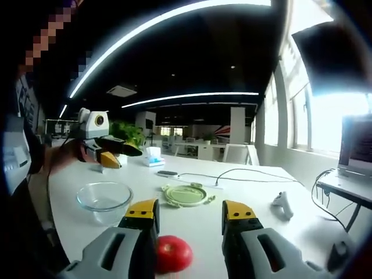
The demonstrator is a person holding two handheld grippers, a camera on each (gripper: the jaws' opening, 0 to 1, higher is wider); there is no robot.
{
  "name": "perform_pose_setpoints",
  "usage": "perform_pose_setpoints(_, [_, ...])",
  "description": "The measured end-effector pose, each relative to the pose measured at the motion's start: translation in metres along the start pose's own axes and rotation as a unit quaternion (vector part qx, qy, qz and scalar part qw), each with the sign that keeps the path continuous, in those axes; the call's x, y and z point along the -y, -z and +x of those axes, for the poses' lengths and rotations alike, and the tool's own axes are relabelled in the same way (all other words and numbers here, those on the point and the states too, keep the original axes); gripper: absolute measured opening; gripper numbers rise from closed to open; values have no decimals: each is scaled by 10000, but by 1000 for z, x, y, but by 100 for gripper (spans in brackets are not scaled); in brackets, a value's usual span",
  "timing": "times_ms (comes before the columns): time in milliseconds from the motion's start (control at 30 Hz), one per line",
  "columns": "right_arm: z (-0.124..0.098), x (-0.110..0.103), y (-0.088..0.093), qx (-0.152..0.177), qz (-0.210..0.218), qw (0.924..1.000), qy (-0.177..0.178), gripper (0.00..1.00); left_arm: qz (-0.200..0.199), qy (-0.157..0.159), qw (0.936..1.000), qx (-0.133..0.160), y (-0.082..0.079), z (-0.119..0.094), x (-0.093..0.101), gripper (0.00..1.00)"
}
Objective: Pick up the tomato from the tabletop place it into the food storage container close the lid and lock the latches
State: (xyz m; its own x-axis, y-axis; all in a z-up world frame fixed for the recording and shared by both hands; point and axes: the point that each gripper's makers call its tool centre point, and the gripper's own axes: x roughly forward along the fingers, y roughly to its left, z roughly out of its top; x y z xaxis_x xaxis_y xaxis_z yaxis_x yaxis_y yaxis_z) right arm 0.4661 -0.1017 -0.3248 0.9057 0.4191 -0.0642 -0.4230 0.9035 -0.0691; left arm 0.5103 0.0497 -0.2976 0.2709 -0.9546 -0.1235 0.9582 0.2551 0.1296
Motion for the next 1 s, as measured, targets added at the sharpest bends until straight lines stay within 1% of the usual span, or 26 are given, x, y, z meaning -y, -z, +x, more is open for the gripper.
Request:
perform_pose_setpoints(100, [-1,0,4,-39,-9,10000,-25,39,65,2,10000,-54,2,5,1,35])
perform_pose_setpoints(233, [-3,-1,9,-60,28,9999,-76,39,86,125,9998,-113,5,12,5,35])
perform_pose_setpoints(300, [-4,-2,12,-67,44,9999,-89,39,29,246,9996,-111,6,16,9,35])
perform_pose_setpoints(533, [-7,-2,17,-111,51,9998,-127,39,54,383,9989,-251,15,24,11,35])
perform_pose_setpoints(633, [-7,-3,19,-136,33,9998,-145,39,91,456,9986,-264,17,26,13,35])
perform_pose_setpoints(667, [-7,-4,20,-146,29,9998,-162,39,167,511,9981,-295,19,28,15,35])
perform_pose_setpoints(800, [-7,-7,24,-203,-14,9996,-210,40,255,697,9966,-362,23,33,21,35])
perform_pose_setpoints(1000, [-9,-9,35,-409,-178,9986,-290,42,314,897,9937,-591,37,45,25,34])
